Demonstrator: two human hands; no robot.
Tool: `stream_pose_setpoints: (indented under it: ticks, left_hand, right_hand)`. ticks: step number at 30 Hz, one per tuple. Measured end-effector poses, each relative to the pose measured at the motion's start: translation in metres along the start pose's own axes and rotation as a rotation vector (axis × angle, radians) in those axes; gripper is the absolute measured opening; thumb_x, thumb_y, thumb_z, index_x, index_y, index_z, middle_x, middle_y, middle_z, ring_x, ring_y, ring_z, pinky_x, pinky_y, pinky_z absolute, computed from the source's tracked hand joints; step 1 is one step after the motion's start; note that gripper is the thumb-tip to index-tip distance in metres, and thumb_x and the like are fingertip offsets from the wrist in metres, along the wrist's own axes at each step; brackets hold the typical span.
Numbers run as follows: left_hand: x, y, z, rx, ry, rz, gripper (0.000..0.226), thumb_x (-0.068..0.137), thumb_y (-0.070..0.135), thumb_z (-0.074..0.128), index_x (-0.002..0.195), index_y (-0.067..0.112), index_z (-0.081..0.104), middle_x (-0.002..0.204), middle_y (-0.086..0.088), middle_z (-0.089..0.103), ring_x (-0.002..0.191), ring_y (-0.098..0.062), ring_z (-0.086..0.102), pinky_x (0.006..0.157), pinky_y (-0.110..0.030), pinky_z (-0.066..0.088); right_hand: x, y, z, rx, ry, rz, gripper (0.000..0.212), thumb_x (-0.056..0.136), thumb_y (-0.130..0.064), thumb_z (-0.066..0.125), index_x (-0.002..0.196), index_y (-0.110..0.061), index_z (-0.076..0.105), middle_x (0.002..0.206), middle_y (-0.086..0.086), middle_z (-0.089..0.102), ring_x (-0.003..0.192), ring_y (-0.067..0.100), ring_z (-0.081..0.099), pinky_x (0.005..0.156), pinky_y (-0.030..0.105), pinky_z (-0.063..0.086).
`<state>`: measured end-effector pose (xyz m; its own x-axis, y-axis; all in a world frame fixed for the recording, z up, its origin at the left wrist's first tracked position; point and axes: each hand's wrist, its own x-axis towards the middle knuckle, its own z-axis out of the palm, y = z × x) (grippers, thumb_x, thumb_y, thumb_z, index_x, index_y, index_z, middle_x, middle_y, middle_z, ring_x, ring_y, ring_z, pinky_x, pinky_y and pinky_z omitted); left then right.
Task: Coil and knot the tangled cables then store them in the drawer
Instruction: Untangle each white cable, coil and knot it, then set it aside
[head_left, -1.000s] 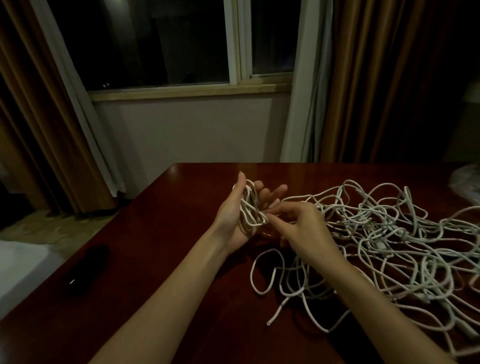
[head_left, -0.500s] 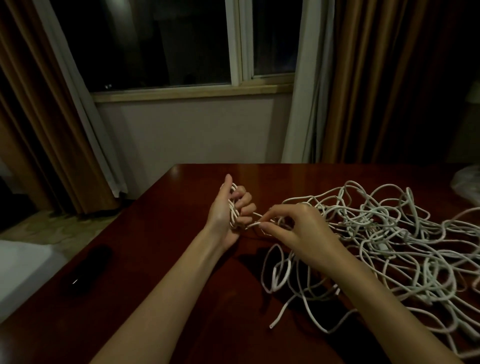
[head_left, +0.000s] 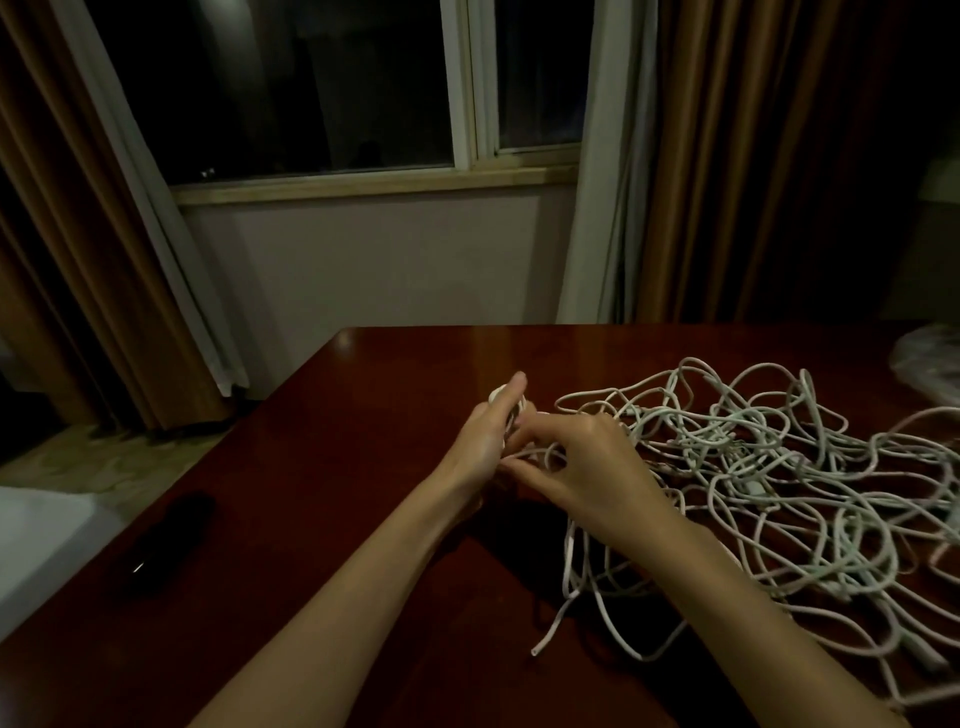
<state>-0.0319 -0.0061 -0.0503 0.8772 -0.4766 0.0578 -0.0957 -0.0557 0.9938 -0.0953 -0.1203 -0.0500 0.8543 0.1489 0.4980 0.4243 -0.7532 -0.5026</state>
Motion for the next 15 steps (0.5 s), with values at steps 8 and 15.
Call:
stream_pose_setpoints:
  ticks: [8, 15]
  left_hand:
    - [-0.005, -0.001, -0.006, 0.025, -0.242, -0.133, 0.044, 0.102, 0.042, 0.032, 0.077, 0.009, 0.048, 0.048, 0.003, 0.04, 0.034, -0.005, 0.028, 0.034, -0.015, 0.02]
    - [0.0, 0.002, -0.021, -0.194, -0.566, -0.242, 0.052, 0.081, 0.067, 0.051, 0.059, 0.019, 0.05, 0.035, 0.01, 0.03, 0.025, -0.001, 0.025, 0.031, -0.013, 0.015]
  right_hand:
    - [0.003, 0.005, -0.018, 0.306, -0.096, 0.126, 0.015, 0.082, -0.021, 0.074, 0.081, -0.021, 0.059, 0.088, -0.008, 0.066, 0.083, 0.002, 0.065, 0.072, 0.023, 0.056]
    - [0.005, 0.006, -0.031, 0.618, -0.036, 0.204, 0.005, 0.085, -0.009, 0.068, 0.09, -0.011, 0.066, 0.08, 0.001, 0.069, 0.069, 0.004, 0.064, 0.063, 0.015, 0.049]
